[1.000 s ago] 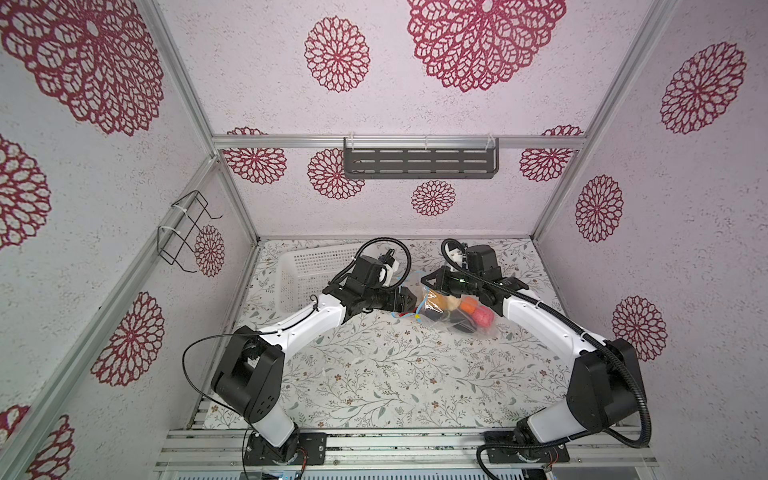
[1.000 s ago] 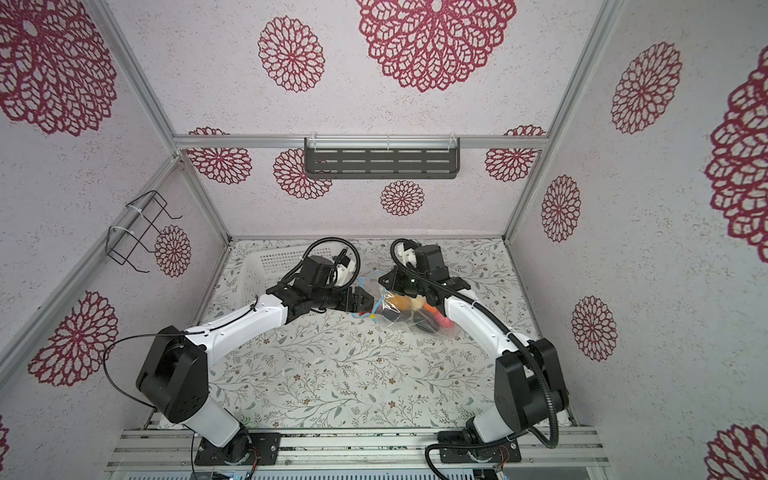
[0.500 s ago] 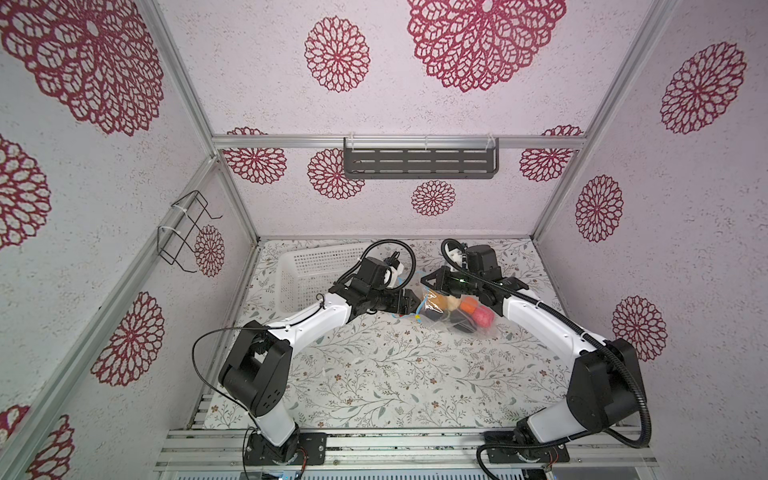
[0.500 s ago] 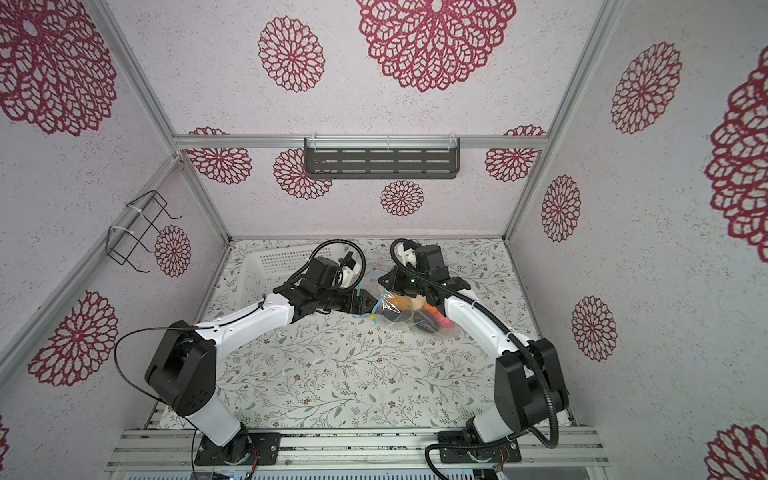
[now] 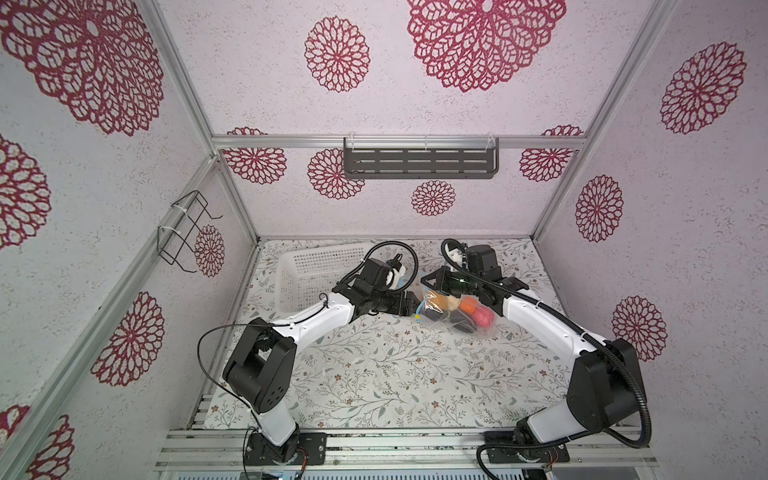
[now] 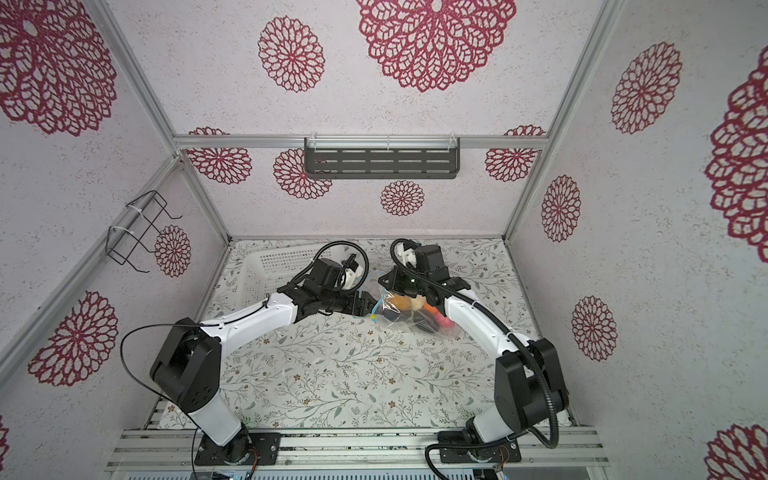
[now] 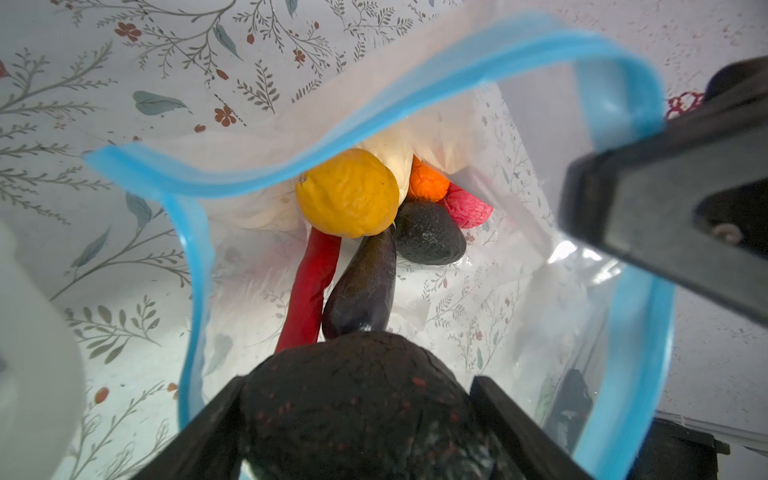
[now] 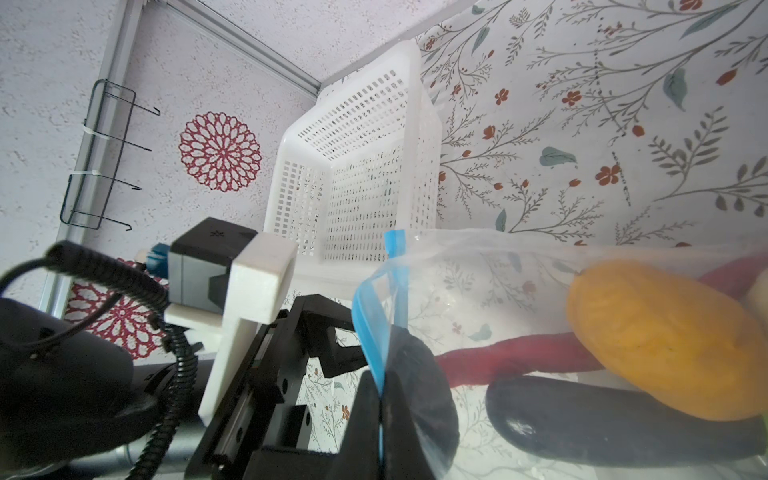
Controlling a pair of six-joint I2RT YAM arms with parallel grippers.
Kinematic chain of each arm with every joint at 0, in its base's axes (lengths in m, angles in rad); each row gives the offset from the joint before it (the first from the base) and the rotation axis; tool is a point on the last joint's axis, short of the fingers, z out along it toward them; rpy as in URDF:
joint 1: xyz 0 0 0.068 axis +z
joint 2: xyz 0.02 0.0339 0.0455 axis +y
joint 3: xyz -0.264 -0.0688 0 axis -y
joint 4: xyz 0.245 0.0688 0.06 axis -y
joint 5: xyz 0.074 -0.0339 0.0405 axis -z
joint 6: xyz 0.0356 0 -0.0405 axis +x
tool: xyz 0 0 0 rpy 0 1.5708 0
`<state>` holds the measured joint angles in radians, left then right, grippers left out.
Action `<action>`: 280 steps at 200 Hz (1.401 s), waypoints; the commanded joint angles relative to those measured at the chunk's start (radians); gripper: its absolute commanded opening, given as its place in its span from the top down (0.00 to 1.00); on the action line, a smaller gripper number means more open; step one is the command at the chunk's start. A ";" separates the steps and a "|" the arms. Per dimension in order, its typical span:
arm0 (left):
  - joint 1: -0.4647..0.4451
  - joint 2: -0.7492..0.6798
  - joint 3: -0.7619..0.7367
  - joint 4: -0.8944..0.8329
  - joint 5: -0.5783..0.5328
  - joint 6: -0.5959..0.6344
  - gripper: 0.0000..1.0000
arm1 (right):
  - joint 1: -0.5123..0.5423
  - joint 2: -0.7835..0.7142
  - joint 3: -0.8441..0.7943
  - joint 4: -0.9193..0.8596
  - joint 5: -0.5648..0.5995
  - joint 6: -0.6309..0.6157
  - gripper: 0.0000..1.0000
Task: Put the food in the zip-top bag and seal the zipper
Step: 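Lower the dark vegetable into the bag mouth and open the left gripper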
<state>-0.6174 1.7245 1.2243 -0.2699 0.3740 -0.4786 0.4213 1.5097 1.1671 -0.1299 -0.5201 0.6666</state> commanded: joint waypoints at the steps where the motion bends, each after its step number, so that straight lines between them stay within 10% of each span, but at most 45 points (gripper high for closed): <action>1: -0.010 0.007 0.030 0.004 -0.005 0.023 0.28 | -0.004 -0.051 0.017 0.027 -0.004 0.011 1.00; 280: -0.021 -0.023 0.018 0.015 -0.039 0.046 0.15 | -0.003 -0.053 0.013 0.027 0.002 0.013 1.00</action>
<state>-0.6277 1.7260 1.2243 -0.2737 0.3447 -0.4553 0.4213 1.5032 1.1671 -0.1303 -0.5198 0.6739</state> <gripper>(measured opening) 0.853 0.056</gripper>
